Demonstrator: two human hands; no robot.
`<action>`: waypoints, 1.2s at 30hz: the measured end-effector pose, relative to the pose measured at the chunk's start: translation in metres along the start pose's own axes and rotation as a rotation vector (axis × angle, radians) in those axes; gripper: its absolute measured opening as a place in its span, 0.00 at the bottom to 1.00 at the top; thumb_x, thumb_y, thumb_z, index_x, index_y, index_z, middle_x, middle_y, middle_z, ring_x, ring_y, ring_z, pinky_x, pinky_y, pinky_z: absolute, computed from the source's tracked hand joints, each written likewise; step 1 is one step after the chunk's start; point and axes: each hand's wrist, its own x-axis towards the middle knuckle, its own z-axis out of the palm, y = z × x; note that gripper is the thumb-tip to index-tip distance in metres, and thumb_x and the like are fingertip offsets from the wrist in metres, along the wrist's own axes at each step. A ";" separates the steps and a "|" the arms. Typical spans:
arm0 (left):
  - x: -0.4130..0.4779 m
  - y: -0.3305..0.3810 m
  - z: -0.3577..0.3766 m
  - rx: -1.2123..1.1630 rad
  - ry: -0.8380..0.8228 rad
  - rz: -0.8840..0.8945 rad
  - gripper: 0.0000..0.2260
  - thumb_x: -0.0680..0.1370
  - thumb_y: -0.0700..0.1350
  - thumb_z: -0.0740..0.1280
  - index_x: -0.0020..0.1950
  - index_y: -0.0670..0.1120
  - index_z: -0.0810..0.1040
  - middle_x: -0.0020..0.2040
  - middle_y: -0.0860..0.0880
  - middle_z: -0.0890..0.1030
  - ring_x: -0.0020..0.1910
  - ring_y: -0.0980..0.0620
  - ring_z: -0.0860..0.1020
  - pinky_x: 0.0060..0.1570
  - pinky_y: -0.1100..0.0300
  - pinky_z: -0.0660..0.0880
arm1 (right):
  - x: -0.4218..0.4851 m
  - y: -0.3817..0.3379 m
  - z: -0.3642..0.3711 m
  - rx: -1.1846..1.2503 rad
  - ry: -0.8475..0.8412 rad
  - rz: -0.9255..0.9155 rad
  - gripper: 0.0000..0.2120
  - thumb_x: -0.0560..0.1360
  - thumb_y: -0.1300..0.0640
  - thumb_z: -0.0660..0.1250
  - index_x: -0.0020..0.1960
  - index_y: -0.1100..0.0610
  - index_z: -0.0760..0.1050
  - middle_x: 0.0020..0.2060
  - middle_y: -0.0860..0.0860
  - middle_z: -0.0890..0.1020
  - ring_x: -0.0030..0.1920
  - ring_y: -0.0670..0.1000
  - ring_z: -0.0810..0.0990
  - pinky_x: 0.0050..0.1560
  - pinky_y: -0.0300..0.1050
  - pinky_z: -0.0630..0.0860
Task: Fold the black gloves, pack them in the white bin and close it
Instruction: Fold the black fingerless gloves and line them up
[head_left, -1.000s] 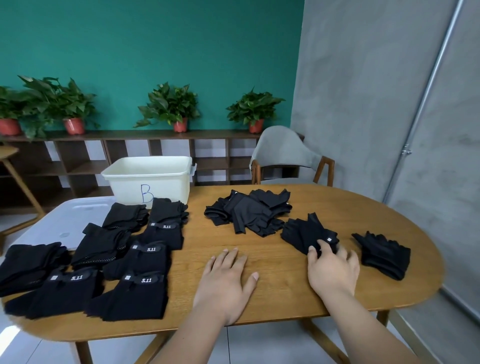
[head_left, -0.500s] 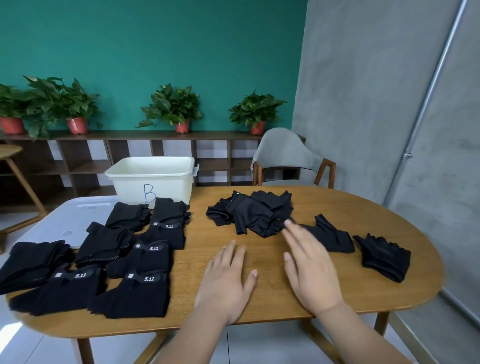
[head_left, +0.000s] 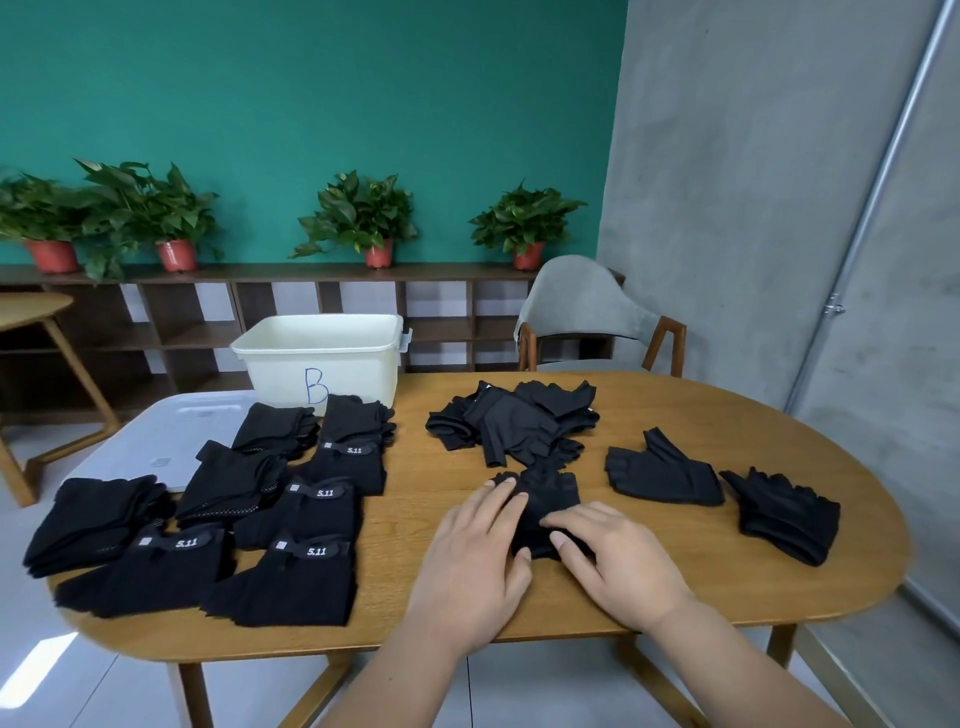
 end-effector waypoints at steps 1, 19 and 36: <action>0.000 0.000 0.000 0.005 -0.019 0.039 0.27 0.86 0.59 0.51 0.86 0.57 0.55 0.86 0.59 0.52 0.84 0.58 0.45 0.83 0.56 0.46 | 0.000 0.001 0.001 0.002 0.015 -0.001 0.18 0.86 0.41 0.55 0.70 0.41 0.76 0.62 0.35 0.78 0.64 0.37 0.73 0.62 0.40 0.76; 0.000 0.001 0.002 0.053 -0.037 -0.059 0.24 0.86 0.61 0.48 0.78 0.58 0.71 0.74 0.57 0.71 0.73 0.54 0.67 0.75 0.55 0.62 | 0.007 0.015 0.018 -0.317 0.178 0.377 0.23 0.84 0.42 0.55 0.70 0.51 0.79 0.59 0.48 0.84 0.62 0.53 0.79 0.70 0.54 0.70; -0.001 0.002 0.005 0.086 0.089 -0.260 0.20 0.84 0.58 0.51 0.61 0.52 0.79 0.59 0.53 0.73 0.63 0.50 0.70 0.74 0.52 0.65 | 0.004 0.008 0.013 -0.220 -0.045 0.222 0.25 0.84 0.35 0.48 0.71 0.38 0.77 0.75 0.40 0.73 0.78 0.48 0.65 0.77 0.51 0.63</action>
